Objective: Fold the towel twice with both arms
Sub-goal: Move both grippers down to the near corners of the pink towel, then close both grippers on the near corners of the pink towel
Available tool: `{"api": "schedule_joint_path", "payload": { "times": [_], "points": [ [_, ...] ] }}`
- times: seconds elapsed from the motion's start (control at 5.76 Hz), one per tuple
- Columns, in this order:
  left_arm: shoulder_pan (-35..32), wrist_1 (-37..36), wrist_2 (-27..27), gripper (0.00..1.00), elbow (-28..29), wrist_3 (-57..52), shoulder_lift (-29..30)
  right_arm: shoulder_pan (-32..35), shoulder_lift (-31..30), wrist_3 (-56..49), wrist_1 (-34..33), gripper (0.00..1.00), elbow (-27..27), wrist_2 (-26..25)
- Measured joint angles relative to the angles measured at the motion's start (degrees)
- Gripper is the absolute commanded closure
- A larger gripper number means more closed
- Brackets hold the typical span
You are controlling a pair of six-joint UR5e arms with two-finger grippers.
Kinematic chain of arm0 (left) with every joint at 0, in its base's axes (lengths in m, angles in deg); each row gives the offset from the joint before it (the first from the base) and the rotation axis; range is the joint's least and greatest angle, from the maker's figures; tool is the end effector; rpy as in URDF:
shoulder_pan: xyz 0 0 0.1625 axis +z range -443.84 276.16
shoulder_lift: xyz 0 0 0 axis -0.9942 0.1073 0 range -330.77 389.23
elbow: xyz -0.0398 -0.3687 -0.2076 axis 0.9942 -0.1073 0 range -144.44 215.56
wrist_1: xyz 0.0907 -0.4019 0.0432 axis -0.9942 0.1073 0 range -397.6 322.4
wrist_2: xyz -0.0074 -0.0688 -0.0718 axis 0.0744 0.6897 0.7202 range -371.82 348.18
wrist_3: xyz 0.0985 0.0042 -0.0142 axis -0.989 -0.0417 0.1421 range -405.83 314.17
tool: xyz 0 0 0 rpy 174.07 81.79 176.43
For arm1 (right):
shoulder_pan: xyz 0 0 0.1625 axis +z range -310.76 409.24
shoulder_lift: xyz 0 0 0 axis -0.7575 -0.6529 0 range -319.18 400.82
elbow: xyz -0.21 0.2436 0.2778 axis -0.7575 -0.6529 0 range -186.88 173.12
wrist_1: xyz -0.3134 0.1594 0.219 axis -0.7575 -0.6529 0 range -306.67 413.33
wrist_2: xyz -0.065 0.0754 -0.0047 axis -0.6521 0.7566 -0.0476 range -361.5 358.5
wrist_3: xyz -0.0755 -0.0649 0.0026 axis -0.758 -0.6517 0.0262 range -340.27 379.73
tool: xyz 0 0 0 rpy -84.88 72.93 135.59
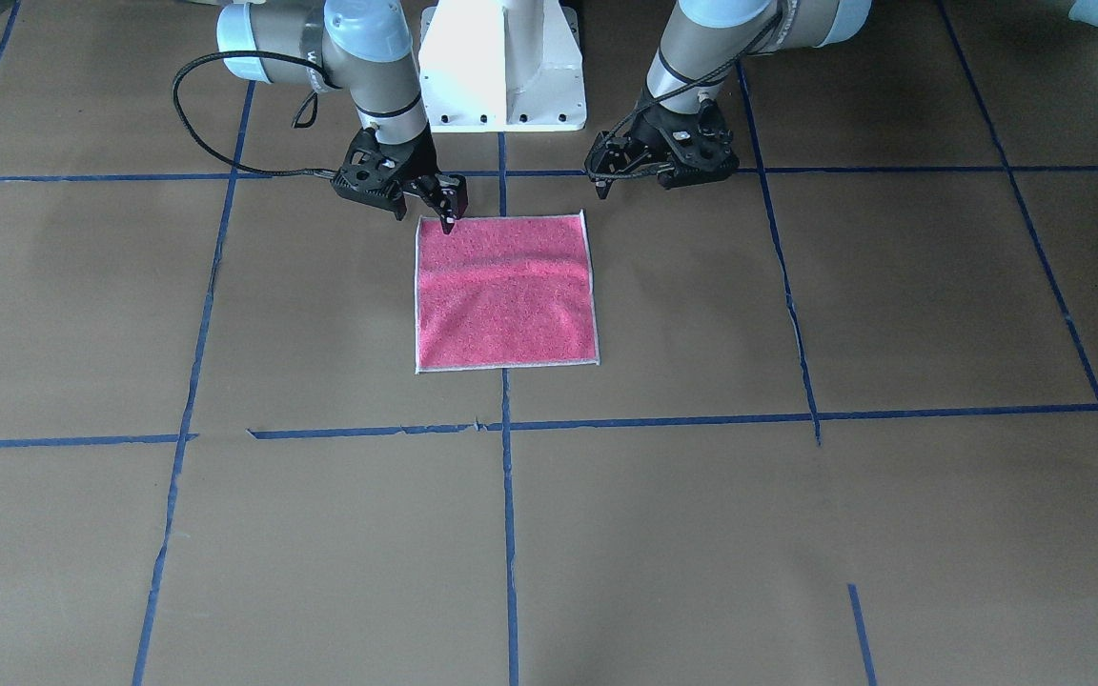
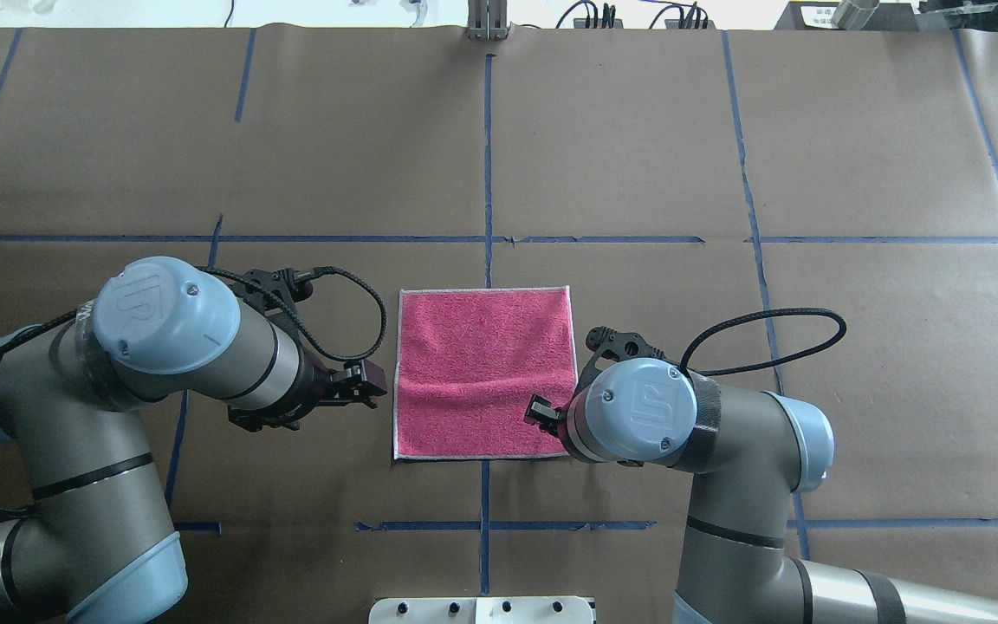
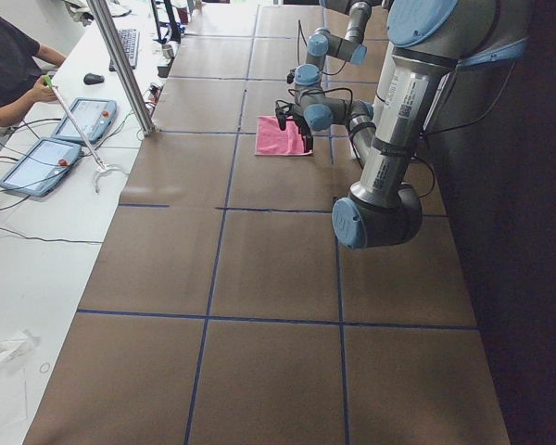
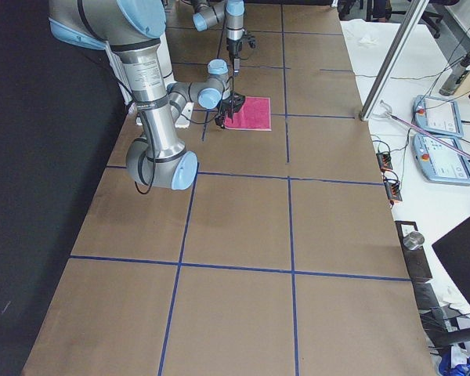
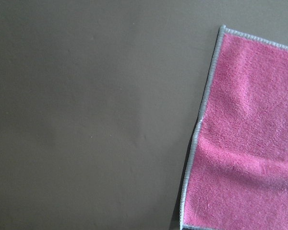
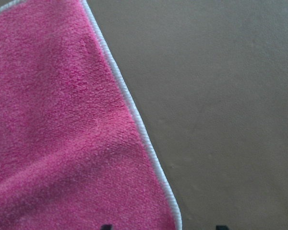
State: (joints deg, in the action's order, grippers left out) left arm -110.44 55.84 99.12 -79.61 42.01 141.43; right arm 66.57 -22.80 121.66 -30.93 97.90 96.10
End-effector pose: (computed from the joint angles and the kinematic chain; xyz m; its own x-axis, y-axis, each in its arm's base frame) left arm 0.4581 -0.3386 0.2489 0.5711 -0.2467 -0.7829 0.1490 0.9691 -0.1966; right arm -0.5602 -0.3007 0.2798 0.5963 0.4006 0.6957 -0.3333 0.9119 -0.2394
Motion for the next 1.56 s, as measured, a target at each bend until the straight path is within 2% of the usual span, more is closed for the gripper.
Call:
{"api": "schedule_joint_path", "payload": {
  "times": [0.35, 0.52, 0.87, 1.04, 1.21, 1.39, 1.56],
  "points": [
    [0.0, 0.0, 0.0, 0.0, 0.1, 0.0, 0.0, -0.4, 0.0, 0.0, 0.0, 0.41, -0.9, 0.0],
    [0.0, 0.0, 0.0, 0.0, 0.1, 0.1, 0.1, -0.5, 0.1, -0.1, 0.0, 0.41, -1.0, 0.1],
    [0.1, 0.0, 0.0, 0.0, 0.1, 1.0, 0.3, -0.6, 0.1, 0.0, 0.1, 0.5, -0.9, 0.3],
    [0.0, 0.0, 0.0, 0.0, 0.1, 1.2, 0.5, -0.6, 0.0, 0.0, 0.1, 0.67, -0.8, 0.3],
    [0.1, 0.0, 0.0, 0.0, 0.1, 1.7, 0.8, -0.6, 0.0, 0.0, 0.1, 0.92, -0.7, 0.3],
    [0.1, 0.0, 0.0, 0.0, 0.2, 2.5, 1.2, -0.6, -0.1, 0.3, 0.1, 0.99, -0.5, 0.3],
    [0.1, 0.0, 0.0, 0.0, 0.2, 3.1, 1.4, -0.6, -0.1, 1.2, 0.1, 1.0, -0.4, 0.3]
  ]
}}
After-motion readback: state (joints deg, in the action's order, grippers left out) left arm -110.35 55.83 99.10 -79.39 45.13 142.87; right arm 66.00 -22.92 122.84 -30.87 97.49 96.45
